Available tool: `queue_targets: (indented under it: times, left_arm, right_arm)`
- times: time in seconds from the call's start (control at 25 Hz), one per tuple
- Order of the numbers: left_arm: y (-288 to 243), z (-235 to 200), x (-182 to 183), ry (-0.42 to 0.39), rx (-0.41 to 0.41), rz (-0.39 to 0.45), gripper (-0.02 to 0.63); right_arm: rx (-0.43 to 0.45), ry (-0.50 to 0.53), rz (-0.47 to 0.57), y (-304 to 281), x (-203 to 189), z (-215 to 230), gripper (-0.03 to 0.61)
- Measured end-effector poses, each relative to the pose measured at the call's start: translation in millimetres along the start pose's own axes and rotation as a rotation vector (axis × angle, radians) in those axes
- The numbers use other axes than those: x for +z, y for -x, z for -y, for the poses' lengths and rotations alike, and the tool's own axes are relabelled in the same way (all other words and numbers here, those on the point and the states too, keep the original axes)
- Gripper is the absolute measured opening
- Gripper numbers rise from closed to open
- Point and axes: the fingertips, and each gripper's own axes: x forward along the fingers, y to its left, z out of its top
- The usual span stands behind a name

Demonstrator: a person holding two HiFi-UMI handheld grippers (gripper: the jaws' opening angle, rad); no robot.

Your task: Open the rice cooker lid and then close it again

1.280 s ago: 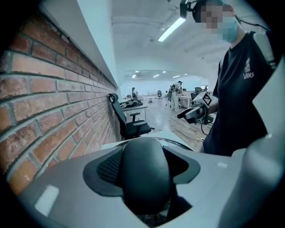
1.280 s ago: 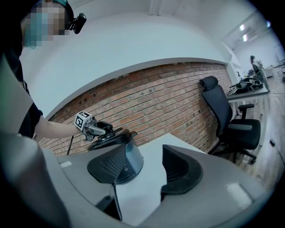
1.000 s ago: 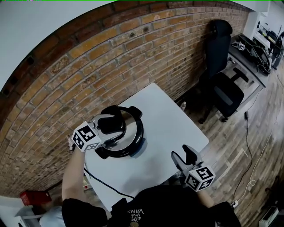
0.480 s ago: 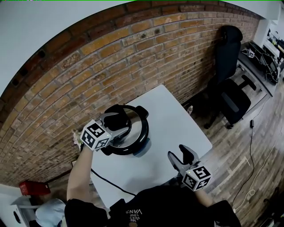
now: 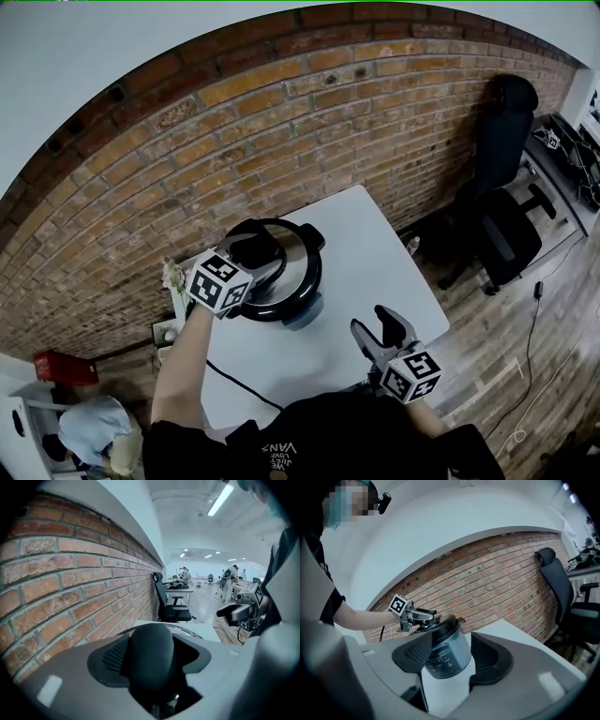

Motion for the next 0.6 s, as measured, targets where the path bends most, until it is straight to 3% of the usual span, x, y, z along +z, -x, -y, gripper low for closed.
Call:
queue_targets:
  times: [0.32, 0.6]
  left_arm:
    - [0, -2, 0, 0.011, 0.066, 0.05, 0.282]
    - [7, -7, 0, 0.079, 0.162, 0.092, 0.296]
  right_arm:
    - [0.09, 0.039, -0.012, -14, 11, -3, 0.262]
    - [0.171, 0.075, -0.033, -26, 21, -4, 0.262]
